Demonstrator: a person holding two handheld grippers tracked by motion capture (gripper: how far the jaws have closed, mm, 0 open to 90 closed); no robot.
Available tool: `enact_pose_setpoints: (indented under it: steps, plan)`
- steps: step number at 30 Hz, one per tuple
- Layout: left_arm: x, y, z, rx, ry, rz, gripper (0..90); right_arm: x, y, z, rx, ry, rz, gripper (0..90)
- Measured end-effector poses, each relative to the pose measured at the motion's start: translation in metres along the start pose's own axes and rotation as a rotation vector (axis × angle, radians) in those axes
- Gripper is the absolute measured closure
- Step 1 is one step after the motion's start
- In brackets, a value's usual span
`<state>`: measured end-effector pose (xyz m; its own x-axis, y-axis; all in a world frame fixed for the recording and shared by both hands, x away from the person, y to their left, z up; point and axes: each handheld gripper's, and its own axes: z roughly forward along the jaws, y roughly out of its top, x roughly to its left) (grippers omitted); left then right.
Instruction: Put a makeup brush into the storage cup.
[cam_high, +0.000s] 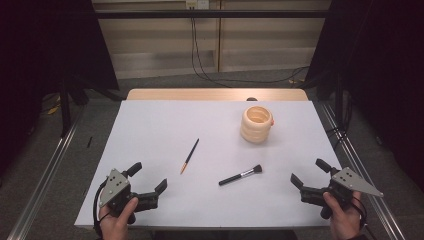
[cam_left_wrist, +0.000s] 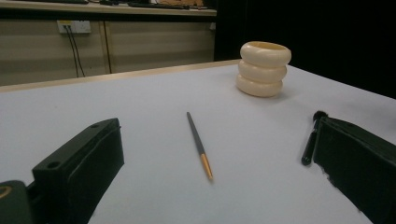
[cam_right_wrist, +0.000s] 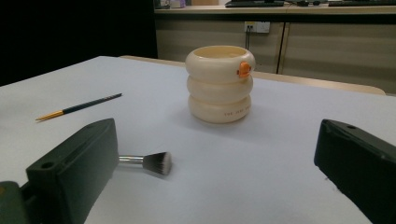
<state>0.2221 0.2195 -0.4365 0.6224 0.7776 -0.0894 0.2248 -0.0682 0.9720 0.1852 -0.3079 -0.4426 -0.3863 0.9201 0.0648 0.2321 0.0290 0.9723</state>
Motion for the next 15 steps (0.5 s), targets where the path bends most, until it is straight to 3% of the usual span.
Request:
enact_pose_setpoints:
  steps: [3, 9, 15]
  plan:
    - [0.0013, -0.0002, 0.0008, -0.001, -0.008, -0.004, 1.5, -0.0003, 0.0002, -0.0013, -0.006, -0.012, 0.001, 0.0]
    - [0.0008, 0.0005, 0.0032, -0.001, -0.002, -0.005, 1.6, -0.0005, -0.0005, -0.0013, 0.001, 0.009, 0.014, 0.0]
    - [0.0016, 0.0007, 0.0037, 0.018, 0.023, -0.021, 2.4, 0.0008, -0.0001, -0.0002, -0.007, 0.021, 0.008, 0.0]
